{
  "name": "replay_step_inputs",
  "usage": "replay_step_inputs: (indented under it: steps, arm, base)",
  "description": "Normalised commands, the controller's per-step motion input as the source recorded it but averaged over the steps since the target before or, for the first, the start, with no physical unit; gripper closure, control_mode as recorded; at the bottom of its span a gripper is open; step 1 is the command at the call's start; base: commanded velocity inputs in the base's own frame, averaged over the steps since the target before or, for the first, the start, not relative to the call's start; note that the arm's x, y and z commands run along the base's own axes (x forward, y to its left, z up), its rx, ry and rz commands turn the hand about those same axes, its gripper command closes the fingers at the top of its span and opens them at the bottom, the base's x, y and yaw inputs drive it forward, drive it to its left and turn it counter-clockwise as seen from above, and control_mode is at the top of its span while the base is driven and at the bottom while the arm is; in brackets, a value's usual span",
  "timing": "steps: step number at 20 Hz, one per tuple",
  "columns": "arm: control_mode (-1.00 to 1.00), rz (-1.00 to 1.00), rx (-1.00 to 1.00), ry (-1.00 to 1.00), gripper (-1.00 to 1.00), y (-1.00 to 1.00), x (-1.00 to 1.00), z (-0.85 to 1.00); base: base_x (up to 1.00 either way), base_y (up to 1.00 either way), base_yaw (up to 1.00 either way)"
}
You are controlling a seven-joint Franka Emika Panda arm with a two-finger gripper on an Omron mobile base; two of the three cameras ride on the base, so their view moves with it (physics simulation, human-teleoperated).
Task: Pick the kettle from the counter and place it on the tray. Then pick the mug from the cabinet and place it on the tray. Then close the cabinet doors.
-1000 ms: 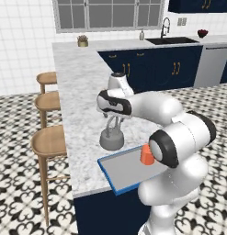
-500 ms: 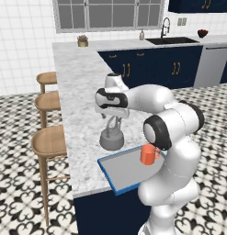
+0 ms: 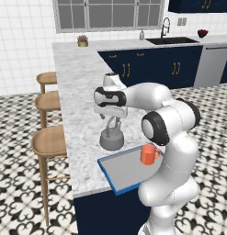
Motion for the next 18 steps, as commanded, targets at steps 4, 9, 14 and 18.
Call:
replay_step_inputs:
  steps: [4,9,14,18]
  arm:
    - [-1.0,-0.09,0.0,0.02,-1.0,0.03,-0.08,-0.22]
    - [-1.0,-0.08,0.0,0.02,1.0,0.09,0.0,-0.24]
    - [-1.0,-0.04,0.01,0.0,1.0,0.04,0.0,-0.15]
    - [-1.0,-0.04,0.04,0.0,1.0,0.0,0.0,-0.02]
  base:
    - [0.0,0.0,0.0]
    - [0.0,0.0,0.0]
    - [0.0,0.0,0.0]
    - [0.0,0.0,0.0]
